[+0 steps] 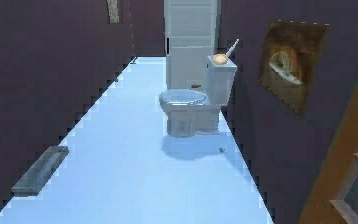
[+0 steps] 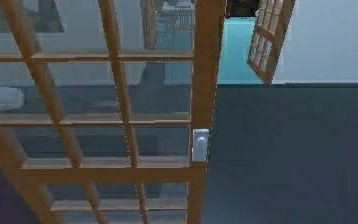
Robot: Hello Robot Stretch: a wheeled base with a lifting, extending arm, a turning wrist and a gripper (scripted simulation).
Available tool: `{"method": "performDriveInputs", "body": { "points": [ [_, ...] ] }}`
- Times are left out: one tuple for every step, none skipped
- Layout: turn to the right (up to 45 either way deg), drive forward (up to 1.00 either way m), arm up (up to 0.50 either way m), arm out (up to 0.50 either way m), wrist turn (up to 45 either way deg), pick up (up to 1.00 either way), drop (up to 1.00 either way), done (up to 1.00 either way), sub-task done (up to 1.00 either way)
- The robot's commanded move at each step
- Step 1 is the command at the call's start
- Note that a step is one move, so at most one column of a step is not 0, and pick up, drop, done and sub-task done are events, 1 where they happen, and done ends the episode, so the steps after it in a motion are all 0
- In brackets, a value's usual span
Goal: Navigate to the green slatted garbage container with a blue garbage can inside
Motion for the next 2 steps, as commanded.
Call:
{"method": "performDriveInputs", "body": {
  "points": [
    [-18.0, 0.0, 0.0, 0.0, 0.0, 0.0, 0.0, 0.0, 0.0],
    [0.0, 1.0, 0.0, 0.0, 0.0, 0.0, 0.0, 0.0, 0.0]
  ]
}}
